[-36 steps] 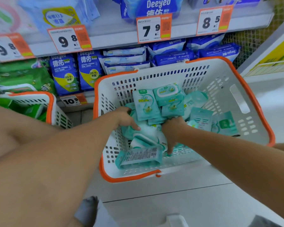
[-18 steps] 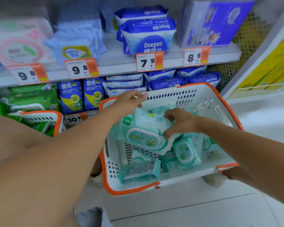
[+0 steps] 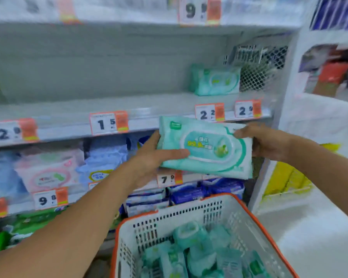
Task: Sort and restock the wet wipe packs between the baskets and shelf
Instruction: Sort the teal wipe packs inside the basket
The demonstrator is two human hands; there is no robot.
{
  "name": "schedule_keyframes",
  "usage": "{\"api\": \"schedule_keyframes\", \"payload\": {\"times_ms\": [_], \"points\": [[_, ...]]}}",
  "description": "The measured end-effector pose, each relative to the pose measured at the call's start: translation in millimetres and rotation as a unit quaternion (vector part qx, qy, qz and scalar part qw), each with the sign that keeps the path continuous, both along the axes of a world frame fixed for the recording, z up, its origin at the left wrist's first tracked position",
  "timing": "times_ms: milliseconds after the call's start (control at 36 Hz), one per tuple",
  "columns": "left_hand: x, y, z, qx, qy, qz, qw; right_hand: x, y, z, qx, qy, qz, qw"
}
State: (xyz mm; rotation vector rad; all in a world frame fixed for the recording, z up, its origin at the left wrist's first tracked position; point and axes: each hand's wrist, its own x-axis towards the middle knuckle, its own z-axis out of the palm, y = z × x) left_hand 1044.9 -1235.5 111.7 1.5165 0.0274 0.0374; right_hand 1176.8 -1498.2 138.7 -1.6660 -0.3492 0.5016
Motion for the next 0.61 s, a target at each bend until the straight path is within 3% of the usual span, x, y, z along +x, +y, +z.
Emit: {"api": "schedule_keyframes", "payload": {"times_ms": [111, 194, 306, 417, 500, 611], "points": [[11.4, -12.4, 37.3, 0.012, -0.110, 0.056, 0.992, 2.1, -2.5, 31.2, 0.055, -0.052, 0.065, 0.995], [19.9, -16.7, 61.3, 0.020, -0.122, 0.051, 0.991, 0.2, 1.3, 52.0, 0.037, -0.144, 0.125, 0.981], [41.7, -16.4, 87.3, 0.031, -0.119, 0.043, 0.991, 15.2, 11.3, 78.1, -0.002, -0.236, 0.081, 0.968], [83.7, -15.1, 109.8, 0.074, -0.176, 0.089, 0.977, 47.4, 14.2, 113.6, -0.020, -0.283, 0.040, 0.958], [130.8, -10.9, 115.6, 0.182, -0.206, 0.124, 0.953, 78.3, 15.6, 133.3, -0.058, -0.318, 0.010, 0.946], [201.3, -4.5, 102.1, 0.337, -0.157, 0.139, 0.918, 133.9, 22.5, 136.0, -0.181, -0.386, -0.032, 0.904]]}}
